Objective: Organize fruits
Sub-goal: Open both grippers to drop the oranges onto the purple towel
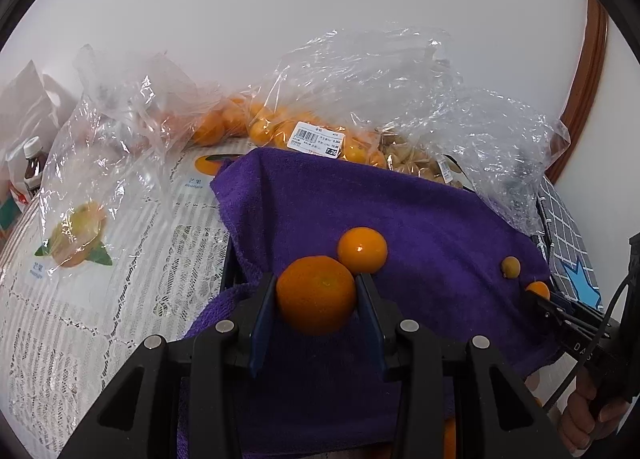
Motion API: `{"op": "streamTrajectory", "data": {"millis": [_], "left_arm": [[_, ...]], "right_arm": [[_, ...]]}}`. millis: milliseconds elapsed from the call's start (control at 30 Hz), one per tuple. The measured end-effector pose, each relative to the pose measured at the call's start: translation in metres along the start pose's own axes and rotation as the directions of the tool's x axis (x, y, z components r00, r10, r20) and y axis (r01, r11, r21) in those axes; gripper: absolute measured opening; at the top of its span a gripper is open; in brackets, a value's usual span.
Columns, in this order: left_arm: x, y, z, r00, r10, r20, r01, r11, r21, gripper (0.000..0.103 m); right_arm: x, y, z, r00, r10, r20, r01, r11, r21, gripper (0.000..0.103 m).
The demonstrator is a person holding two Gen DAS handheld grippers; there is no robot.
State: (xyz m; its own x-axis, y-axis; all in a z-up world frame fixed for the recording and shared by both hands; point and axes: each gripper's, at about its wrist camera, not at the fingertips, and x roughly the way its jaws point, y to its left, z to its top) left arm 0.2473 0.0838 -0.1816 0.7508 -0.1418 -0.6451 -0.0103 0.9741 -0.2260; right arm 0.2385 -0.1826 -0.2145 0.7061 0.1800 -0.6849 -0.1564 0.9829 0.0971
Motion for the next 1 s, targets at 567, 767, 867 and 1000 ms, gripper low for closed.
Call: {"op": "streamTrajectory", "data": {"millis": [567,767,867,1000], "left_arm": [[0.0,0.0,0.002,1.0,-0.012,-0.008,0.012,1.0,0.006,0.039],[-0.013,0.0,0.005,0.998,-0.044,0.052,0.044,0.999,-0.003,0.052],[-0.018,-0.002,0.004,0.996,-0.051,0.076,0.052,0.999,-0.007,0.054],[-0.021,-0.004,0.003,0.995,-0.05,0.092,0.051,0.999,-0.007,0.054]], "right_arm": [[-0.016,0.005,0.001,0.996,-0.044,0.072,0.046,0.999,-0.021,0.062],[-0.024,0.008,0.001,0.99,-0.089,0.105,0.093,0.995,-0.031,0.062],[-0.032,0.01,0.0,0.986,-0.093,0.14,0.099,0.994,-0.037,0.062],[-0.037,0.006,0.0,0.987,-0.082,0.14,0.081,0.997,0.007,0.062]]}}
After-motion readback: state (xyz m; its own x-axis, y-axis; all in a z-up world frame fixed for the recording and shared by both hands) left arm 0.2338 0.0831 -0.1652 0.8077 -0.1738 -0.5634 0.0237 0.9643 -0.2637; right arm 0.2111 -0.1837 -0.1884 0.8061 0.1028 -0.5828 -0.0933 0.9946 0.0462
